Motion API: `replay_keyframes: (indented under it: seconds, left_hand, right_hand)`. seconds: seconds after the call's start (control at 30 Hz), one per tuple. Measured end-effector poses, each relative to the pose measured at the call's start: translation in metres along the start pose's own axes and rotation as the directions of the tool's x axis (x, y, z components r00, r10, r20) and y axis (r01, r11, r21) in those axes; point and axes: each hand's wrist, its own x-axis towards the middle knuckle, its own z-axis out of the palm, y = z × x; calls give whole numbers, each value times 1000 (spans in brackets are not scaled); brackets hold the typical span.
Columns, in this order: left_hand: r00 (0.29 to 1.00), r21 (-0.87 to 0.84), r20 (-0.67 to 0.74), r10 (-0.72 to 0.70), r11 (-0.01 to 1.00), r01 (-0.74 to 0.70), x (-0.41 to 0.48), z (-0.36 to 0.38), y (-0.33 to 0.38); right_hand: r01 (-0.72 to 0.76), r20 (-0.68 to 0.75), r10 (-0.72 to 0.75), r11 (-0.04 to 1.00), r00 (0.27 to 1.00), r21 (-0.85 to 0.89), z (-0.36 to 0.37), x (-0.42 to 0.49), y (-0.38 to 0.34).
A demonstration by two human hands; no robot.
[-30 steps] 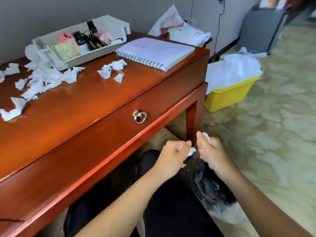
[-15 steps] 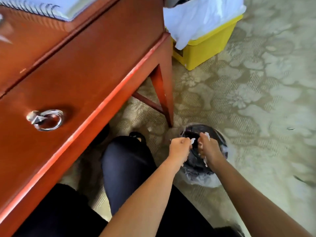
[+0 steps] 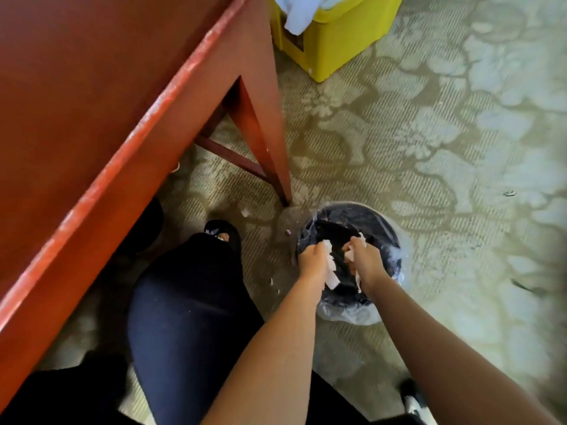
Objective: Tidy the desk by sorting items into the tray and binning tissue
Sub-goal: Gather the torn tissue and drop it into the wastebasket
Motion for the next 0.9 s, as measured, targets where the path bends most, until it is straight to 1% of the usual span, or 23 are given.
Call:
replay_keyframes:
  seconds: [0.07, 0.13, 0.2, 0.3, 0.37, 0.43, 0.47, 0.5, 0.57, 0.6, 0.63, 0.67, 0.73, 0.8, 0.9]
  left_hand:
    - [999, -8, 36, -38, 999, 38, 6, 0, 1]
    - [996, -14, 69, -55, 998, 56, 5, 0, 1]
    - [994, 23, 84, -65, 998, 63, -2, -2, 2]
    - [994, 148, 100, -35, 989, 20, -11, -3, 0]
    - [994, 228, 113, 10, 973, -35, -20, -7, 0]
    - [989, 339, 125, 75, 934, -113, -30, -11, 1]
    - [983, 420, 142, 114, 893, -164, -36, -13, 1]
    - [974, 528, 170, 152, 820, -220, -43, -16, 1]
    - [950, 747, 221, 220, 588, -310, -57, -21, 7]
    - [938, 809, 240, 250, 482, -336, -66, -25, 11]
    - [926, 842, 261, 273, 405, -356, -74, -30, 14]
    - [915, 859, 280, 290, 351, -374, -83, -37, 18]
    - [900, 874, 303, 314, 284, -393, -100, -51, 25]
    - [898, 900, 300, 323, 217, -378, -121, -70, 29]
    - [880, 925, 285, 380, 132, -357, -159, -103, 37]
  right_hand:
    - [-19, 4, 19, 1000, 1000, -12, -1, 6, 1]
    - [-31, 48, 32, 999, 998, -20, -2, 9, 2]
    - [-9, 95, 16, 997, 995, -70, -2, 6, 2]
    - [51, 99, -35, 985, 995, -166, -3, 1, 1]
    - [100, 80, -84, 971, 993, -218, -4, -4, -2]
    - [147, 69, -133, 952, 989, -270, -4, -12, -6]
    - [180, 77, -165, 939, 983, -294, -4, -17, -9]
    - [221, 96, -200, 922, 975, -319, -3, -21, -11]
    - [293, 159, -251, 878, 955, -377, -3, -31, -18]
    - [333, 197, -274, 847, 941, -414, -3, -38, -21]
    - [376, 239, -297, 809, 925, -452, -2, -44, -24]
    - [421, 282, -319, 765, 905, -487, -2, -51, -28]
    - [490, 349, -347, 670, 871, -557, -2, -64, -37]
    - [555, 424, -359, 566, 832, -610, 0, -79, -48]
    - [637, 516, -374, 413, 771, -651, 5, -104, -67]
